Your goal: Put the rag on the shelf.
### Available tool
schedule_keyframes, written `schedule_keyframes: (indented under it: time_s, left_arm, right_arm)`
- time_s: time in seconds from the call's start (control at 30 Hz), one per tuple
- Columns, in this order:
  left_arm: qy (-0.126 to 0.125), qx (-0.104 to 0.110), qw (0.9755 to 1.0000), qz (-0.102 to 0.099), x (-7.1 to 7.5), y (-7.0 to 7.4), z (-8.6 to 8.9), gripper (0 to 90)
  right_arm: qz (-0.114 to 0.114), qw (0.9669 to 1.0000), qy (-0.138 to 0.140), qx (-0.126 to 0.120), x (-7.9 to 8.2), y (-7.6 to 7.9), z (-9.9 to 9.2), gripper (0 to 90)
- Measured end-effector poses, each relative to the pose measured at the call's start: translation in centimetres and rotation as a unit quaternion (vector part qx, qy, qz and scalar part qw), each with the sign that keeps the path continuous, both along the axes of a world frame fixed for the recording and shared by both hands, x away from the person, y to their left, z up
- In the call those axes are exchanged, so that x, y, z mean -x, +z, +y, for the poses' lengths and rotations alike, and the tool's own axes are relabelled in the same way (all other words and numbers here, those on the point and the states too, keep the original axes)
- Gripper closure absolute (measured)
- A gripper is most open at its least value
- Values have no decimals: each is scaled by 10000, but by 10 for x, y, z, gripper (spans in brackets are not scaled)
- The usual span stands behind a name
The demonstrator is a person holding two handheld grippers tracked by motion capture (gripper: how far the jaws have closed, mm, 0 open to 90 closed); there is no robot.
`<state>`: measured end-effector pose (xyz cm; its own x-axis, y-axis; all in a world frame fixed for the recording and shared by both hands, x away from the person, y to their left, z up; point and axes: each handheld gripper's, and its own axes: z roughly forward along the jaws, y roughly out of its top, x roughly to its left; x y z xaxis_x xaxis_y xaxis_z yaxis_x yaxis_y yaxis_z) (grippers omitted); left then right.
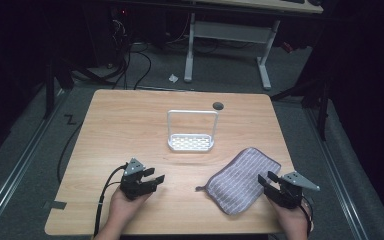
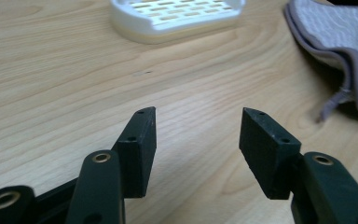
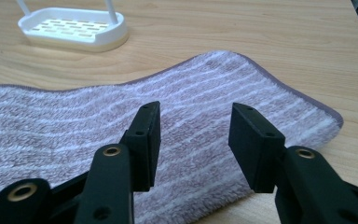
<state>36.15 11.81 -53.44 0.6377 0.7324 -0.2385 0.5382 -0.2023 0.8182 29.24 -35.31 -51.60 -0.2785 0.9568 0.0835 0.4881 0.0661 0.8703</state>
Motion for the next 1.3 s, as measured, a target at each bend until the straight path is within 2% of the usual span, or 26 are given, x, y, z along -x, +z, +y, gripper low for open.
schedule_keyframes:
  time_s: [0.1,0.2,0.37,0.43,0.5,0.53,0.57,0.6,0.63,0.67,0.7,0.77,0.8,0.83,0.87,0.93,1.07,1.13,1.2,1.23,1.27,1.3]
  left_arm:
    - [-32,11,10000,-14,-1,-1,-1,467]
    - [-104,-105,9999,-54,0,-2,-6,467]
    - [-151,-154,9997,-85,3,-1,-10,461]
    - [-200,-139,9997,-84,4,0,-13,454]
    - [-284,-83,9995,-105,6,-1,-20,463]
    - [-328,-76,9994,-122,6,-1,-23,489]
    - [-328,-76,9994,-122,6,-1,-23,532]
    - [-428,-2,9990,-104,8,1,-29,652]
    - [-428,-2,9990,-104,8,1,-29,718]
    - [-542,42,9984,-150,8,4,-39,792]
    - [-606,4,9980,-175,8,6,-46,834]
    - [-712,19,9973,-185,6,10,-60,875]
    - [-712,19,9973,-185,6,10,-60,879]
    - [-917,53,9956,-182,2,12,-81,877]
    - [-917,53,9956,-182,2,12,-81,875]
    - [-1194,92,9926,-209,-2,15,-115,866]
    - [-1548,-23,9875,-306,-11,20,-156,860]
    - [-1666,-199,9853,-331,-18,20,-175,899]
    - [-1806,-334,9828,-216,-27,16,-190,900]
    - [-1887,-564,9803,-125,-33,12,-200,900]
    - [-1887,-564,9803,-125,-33,12,-200,900]
    - [-2016,-824,9760,46,-38,3,-210,900]
  right_arm:
    - [-46,10000,-37,-38,3,0,-3,548]
    - [-73,9999,-32,129,7,-2,-6,555]
    - [6,9999,32,134,7,-5,-7,540]
    - [86,9998,129,126,6,-8,-6,575]
    - [85,9996,202,192,7,-7,-5,653]
    - [108,9994,237,222,8,-7,-4,703]
    - [108,9994,237,222,8,-7,-4,703]
    - [212,9989,278,299,9,-7,-1,859]
    - [212,9989,278,299,9,-7,-1,859]
    - [349,9982,322,366,9,-7,2,900]
    - [454,9978,324,350,8,-7,3,900]
    - [583,9970,351,356,6,-10,6,900]
    - [621,9966,384,392,5,-11,7,900]
    - [657,9961,418,423,4,-13,9,900]
    - [657,9961,418,423,4,-13,9,900]
    - [735,9946,445,578,1,-15,13,900]
    - [822,9931,278,794,-7,-19,10,900]
    - [840,9937,207,713,-14,-21,4,900]
    - [812,9938,149,744,-18,-21,-1,900]
    - [825,9940,113,709,-20,-21,-2,900]
    - [837,9944,88,639,-23,-21,-4,900]
    - [836,9946,70,617,-25,-21,-6,900]
